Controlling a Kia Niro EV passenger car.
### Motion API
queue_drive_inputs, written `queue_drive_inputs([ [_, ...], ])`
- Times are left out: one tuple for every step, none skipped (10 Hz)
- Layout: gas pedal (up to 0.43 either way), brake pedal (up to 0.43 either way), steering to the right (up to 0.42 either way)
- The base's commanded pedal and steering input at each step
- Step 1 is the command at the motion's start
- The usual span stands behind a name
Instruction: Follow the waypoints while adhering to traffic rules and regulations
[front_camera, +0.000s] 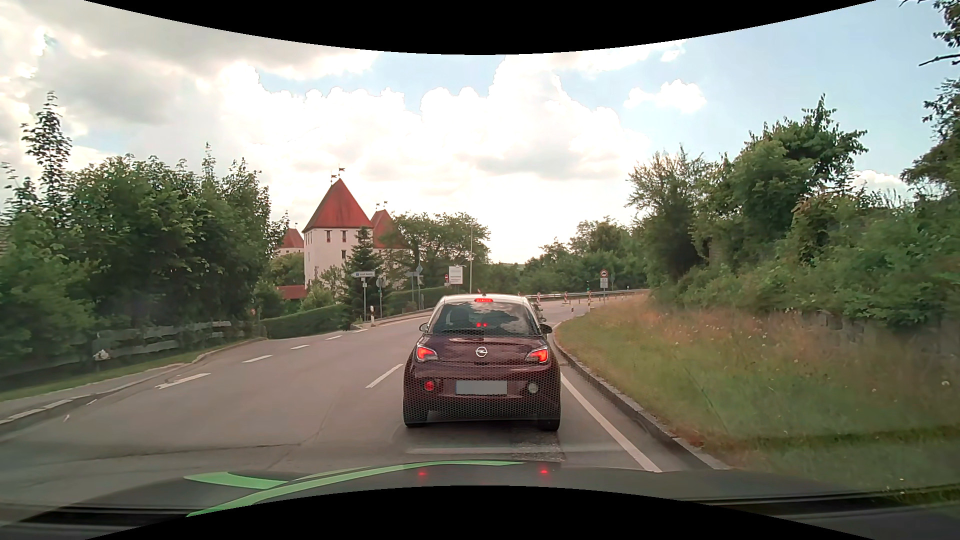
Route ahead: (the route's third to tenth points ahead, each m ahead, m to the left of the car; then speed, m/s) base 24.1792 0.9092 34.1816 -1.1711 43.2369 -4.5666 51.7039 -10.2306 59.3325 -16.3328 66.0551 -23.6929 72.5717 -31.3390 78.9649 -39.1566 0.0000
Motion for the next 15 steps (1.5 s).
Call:
queue_drive_inputs([
  [0.000,0.329,0.027],
  [0.000,0.329,0.027],
  [0.000,0.329,0.027],
  [0.000,0.329,0.027],
  [0.000,0.329,0.027],
  [0.000,0.329,0.027],
  [0.000,0.323,0.027],
  [0.000,0.323,0.027],
  [0.000,0.323,0.027],
  [0.000,0.329,0.027],
  [0.000,0.323,0.027],
  [0.000,0.329,0.027],
  [0.000,0.323,0.027],
  [0.000,0.323,0.027],
  [0.000,0.323,0.027],
])
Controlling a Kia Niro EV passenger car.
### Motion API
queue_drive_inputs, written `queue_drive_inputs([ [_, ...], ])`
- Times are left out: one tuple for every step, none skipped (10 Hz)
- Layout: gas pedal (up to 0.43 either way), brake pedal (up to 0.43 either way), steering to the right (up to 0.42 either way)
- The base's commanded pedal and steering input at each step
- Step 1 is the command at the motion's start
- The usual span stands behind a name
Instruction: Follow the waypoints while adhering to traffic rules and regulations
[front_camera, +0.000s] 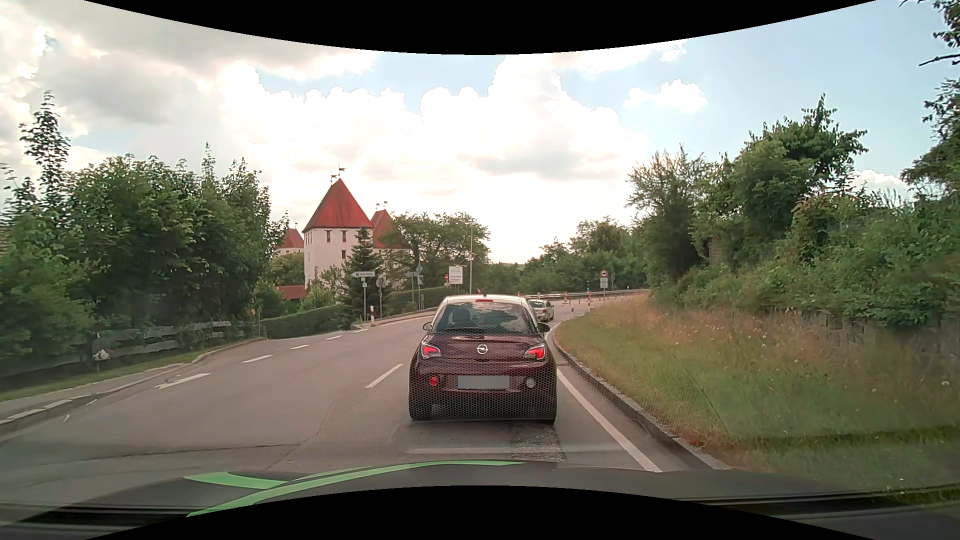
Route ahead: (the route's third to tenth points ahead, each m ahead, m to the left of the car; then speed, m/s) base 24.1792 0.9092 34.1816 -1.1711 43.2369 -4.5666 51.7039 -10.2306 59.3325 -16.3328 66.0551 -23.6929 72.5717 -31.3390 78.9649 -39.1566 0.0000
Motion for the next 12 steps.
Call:
queue_drive_inputs([
  [0.000,0.311,0.027],
  [0.000,0.293,0.027],
  [0.000,0.268,0.027],
  [0.000,0.238,0.027],
  [0.000,0.207,0.027],
  [0.000,0.171,0.027],
  [0.000,0.122,0.027],
  [0.000,0.085,0.027],
  [0.000,0.079,0.027],
  [0.000,0.079,0.027],
  [0.000,0.079,0.027],
  [0.000,0.037,0.027],
])
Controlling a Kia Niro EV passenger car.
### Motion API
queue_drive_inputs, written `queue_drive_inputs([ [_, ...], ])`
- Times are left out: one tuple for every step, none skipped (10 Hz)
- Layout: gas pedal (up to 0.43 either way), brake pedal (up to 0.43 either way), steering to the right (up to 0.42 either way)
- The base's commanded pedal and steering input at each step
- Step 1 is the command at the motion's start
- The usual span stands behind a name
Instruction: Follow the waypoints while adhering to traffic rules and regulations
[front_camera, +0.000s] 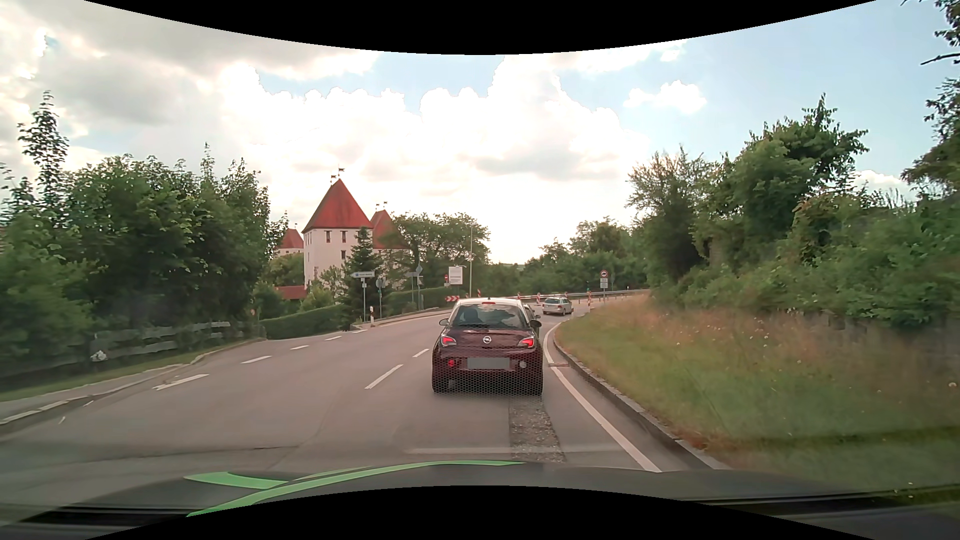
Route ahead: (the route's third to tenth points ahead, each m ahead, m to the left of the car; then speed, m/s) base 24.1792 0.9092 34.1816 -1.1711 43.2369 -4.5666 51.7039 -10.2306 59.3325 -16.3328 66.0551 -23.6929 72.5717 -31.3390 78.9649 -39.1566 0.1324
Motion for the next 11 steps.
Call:
queue_drive_inputs([
  [0.000,0.000,0.027],
  [0.000,0.000,0.027],
  [0.000,0.000,0.027],
  [0.000,0.000,0.027],
  [0.000,0.000,0.027],
  [0.000,0.000,0.027],
  [0.000,0.000,0.026],
  [0.000,0.000,0.025],
  [0.000,0.000,0.026],
  [0.000,0.000,0.025],
  [0.000,0.000,0.025],
])
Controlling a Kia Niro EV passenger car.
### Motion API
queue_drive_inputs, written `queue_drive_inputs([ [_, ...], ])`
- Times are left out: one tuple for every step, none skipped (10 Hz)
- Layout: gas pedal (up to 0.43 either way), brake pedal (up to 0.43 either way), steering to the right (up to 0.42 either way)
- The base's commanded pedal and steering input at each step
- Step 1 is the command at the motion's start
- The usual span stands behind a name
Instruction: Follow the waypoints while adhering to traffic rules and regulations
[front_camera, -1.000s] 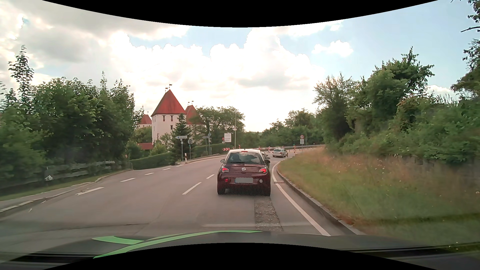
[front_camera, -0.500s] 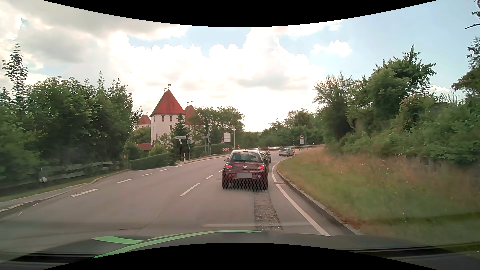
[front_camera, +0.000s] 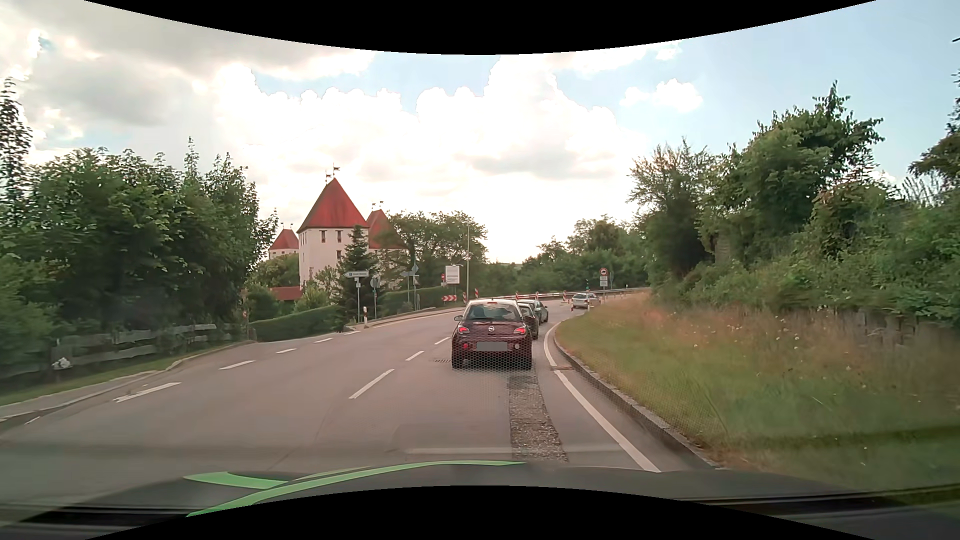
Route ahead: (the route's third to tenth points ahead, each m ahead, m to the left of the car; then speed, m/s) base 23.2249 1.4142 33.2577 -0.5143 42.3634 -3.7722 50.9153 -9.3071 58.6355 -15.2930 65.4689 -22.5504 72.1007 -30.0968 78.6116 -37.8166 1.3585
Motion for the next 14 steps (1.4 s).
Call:
queue_drive_inputs([
  [0.008,0.000,0.025],
  [0.020,0.000,0.025],
  [0.028,0.000,0.025],
  [0.039,0.000,0.024],
  [0.047,0.000,0.022],
  [0.047,0.000,0.021],
  [0.067,0.000,0.018],
  [0.067,0.000,0.013],
  [0.067,0.000,0.012],
  [0.067,0.000,0.011],
  [0.067,0.000,0.011],
  [0.067,0.000,0.009],
  [0.067,0.000,0.005],
  [0.079,0.000,0.005],
])
